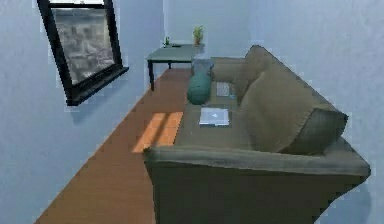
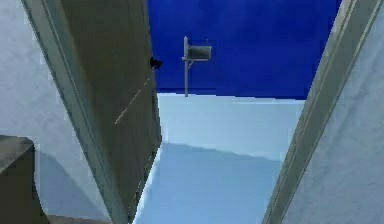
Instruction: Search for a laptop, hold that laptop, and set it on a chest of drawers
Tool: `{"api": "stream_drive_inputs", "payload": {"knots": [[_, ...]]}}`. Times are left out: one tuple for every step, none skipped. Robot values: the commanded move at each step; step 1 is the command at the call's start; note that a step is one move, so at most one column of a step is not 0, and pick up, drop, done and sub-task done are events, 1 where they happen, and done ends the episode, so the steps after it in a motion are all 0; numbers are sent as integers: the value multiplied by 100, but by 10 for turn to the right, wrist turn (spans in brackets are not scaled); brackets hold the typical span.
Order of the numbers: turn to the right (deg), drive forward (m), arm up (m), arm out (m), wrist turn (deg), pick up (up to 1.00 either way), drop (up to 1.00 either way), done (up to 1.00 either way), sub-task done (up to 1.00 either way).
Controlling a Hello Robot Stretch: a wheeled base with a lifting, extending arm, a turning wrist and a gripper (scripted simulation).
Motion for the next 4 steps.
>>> {"api": "stream_drive_inputs", "payload": {"knots": [[-180, 0, 0, 0, 0, 0, 0, 0, 0], [0, 45, 0, 0, 0, 0, 0, 0, 0], [-450, 0, 0, 0, 0, 0, 0, 0, 0], [-90, 0, 0, 0, 0, 0, 0, 0, 0]]}}
